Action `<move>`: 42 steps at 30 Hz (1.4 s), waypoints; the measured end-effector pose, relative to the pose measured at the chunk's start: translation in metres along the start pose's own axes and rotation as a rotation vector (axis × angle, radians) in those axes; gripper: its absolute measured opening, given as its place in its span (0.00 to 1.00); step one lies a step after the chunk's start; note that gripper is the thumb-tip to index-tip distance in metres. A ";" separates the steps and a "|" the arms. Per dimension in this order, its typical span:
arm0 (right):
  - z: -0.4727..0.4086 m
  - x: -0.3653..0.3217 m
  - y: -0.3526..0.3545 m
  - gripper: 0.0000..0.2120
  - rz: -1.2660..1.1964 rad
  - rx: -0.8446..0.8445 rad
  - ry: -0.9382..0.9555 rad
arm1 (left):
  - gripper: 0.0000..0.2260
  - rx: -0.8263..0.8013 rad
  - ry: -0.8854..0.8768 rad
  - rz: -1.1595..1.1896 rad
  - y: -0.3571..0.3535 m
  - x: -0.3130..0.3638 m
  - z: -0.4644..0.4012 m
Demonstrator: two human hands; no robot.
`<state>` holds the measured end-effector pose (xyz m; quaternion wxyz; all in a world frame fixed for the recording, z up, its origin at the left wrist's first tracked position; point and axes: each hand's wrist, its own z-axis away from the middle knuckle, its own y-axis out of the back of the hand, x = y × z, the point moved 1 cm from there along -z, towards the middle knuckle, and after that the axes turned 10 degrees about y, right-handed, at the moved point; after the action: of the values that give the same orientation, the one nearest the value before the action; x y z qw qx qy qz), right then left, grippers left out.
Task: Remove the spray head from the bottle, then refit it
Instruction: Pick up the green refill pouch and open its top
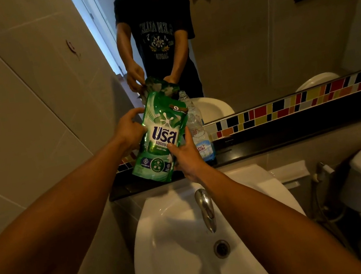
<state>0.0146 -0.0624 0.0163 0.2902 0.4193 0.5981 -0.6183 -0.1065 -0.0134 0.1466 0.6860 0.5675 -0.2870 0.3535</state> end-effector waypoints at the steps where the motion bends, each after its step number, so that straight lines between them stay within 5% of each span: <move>1: -0.001 0.002 0.003 0.38 0.030 0.004 0.004 | 0.25 0.013 -0.013 0.005 -0.004 -0.005 -0.001; 12: -0.011 0.015 0.033 0.41 0.269 -0.060 0.107 | 0.19 0.032 0.037 0.377 -0.039 -0.062 -0.007; 20: -0.026 0.012 0.031 0.10 0.373 -0.025 0.077 | 0.12 0.051 0.105 0.640 -0.041 -0.098 -0.010; 24: -0.038 0.022 0.016 0.03 0.485 -0.067 0.048 | 0.11 0.124 0.113 0.694 -0.031 -0.121 -0.010; 42: -0.101 0.102 -0.109 0.18 0.609 -0.286 0.053 | 0.18 0.544 0.080 0.654 0.047 -0.208 -0.059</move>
<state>-0.1106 0.0645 -0.0112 0.5019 0.5498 0.5332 -0.4018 -0.2664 0.0163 -0.0033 0.3736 0.5929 -0.3212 0.6369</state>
